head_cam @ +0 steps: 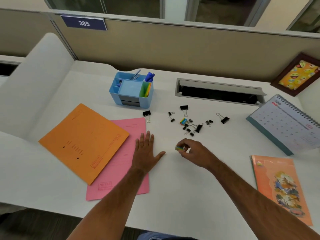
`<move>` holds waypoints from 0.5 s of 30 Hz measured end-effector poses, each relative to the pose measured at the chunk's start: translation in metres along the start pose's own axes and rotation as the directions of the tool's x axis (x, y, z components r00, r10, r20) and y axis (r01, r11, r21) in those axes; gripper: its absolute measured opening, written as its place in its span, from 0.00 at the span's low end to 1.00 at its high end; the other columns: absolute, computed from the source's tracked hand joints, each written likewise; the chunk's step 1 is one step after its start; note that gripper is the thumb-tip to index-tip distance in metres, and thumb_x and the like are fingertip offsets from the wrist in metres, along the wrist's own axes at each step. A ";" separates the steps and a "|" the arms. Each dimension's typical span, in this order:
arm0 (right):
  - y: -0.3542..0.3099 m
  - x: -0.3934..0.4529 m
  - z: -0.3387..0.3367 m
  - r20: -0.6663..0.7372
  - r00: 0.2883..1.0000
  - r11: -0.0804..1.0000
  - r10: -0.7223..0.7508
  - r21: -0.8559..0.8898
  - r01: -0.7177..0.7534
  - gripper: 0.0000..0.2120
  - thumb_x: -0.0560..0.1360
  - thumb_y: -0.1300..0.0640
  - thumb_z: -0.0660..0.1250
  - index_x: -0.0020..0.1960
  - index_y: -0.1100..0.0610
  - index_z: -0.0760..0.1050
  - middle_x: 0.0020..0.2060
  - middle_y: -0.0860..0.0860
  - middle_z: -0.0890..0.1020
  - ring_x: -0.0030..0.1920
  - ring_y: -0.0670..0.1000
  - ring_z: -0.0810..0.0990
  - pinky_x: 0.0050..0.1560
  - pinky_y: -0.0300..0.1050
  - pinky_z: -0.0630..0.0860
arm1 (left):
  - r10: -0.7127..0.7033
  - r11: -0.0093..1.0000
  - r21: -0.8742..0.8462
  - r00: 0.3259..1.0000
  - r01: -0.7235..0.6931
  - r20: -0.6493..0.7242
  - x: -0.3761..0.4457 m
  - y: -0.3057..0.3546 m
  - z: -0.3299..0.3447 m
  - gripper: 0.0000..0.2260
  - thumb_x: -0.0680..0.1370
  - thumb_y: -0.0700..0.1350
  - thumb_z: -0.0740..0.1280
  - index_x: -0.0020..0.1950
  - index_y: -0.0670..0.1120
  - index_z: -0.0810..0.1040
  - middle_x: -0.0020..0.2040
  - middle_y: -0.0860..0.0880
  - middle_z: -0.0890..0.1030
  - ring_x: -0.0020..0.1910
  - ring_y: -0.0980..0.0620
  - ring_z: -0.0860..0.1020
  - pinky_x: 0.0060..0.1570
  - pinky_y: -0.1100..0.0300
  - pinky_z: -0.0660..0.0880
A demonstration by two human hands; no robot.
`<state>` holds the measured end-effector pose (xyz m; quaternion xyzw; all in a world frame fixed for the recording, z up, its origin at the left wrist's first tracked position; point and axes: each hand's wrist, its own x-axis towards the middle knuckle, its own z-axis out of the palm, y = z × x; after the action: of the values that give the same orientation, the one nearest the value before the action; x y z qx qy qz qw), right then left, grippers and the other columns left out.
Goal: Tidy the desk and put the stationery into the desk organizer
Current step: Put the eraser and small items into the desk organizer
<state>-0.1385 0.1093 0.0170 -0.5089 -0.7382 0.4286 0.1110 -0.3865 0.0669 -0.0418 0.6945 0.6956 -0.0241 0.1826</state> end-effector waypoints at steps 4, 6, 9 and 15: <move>-0.030 0.042 0.001 -0.051 0.998 0.999 -0.043 0.007 0.043 0.08 0.79 0.54 0.72 0.58 0.51 0.81 0.51 0.42 0.82 0.48 0.40 0.79 0.44 0.28 0.71 | 0.021 1.000 0.021 1.000 -0.021 0.004 0.005 -0.011 0.005 0.43 0.81 0.72 0.50 0.86 0.46 0.41 0.85 0.46 0.37 0.84 0.41 0.36 0.82 0.42 0.40; -0.047 0.066 0.002 -0.096 0.993 0.998 -0.062 0.014 0.064 0.09 0.78 0.54 0.72 0.58 0.52 0.83 0.51 0.44 0.82 0.47 0.41 0.79 0.47 0.29 0.72 | 0.032 0.999 0.031 0.999 -0.032 -0.011 0.006 -0.015 0.009 0.43 0.81 0.72 0.49 0.86 0.46 0.42 0.85 0.46 0.37 0.84 0.41 0.36 0.81 0.42 0.39; -0.077 0.102 0.003 -0.138 0.985 0.995 -0.100 0.004 0.102 0.11 0.77 0.57 0.73 0.59 0.55 0.83 0.50 0.48 0.82 0.44 0.40 0.79 0.48 0.28 0.72 | 0.038 0.999 0.026 0.999 -0.037 -0.031 0.008 -0.018 0.017 0.42 0.81 0.73 0.46 0.86 0.47 0.40 0.85 0.47 0.35 0.83 0.42 0.33 0.81 0.41 0.40; -0.136 0.175 0.004 -0.203 0.968 0.987 -0.149 0.034 0.159 0.14 0.75 0.55 0.77 0.57 0.58 0.78 0.47 0.50 0.82 0.45 0.49 0.81 0.46 0.38 0.76 | 0.054 0.998 -0.028 0.994 -0.056 -0.093 0.010 -0.022 0.030 0.42 0.81 0.73 0.46 0.86 0.48 0.43 0.85 0.48 0.38 0.84 0.44 0.36 0.82 0.40 0.43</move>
<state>-0.3100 0.2396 0.0684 -0.4876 -0.7497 0.3836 0.2304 -0.4012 0.0666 -0.0778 0.7108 0.6842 0.0238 0.1613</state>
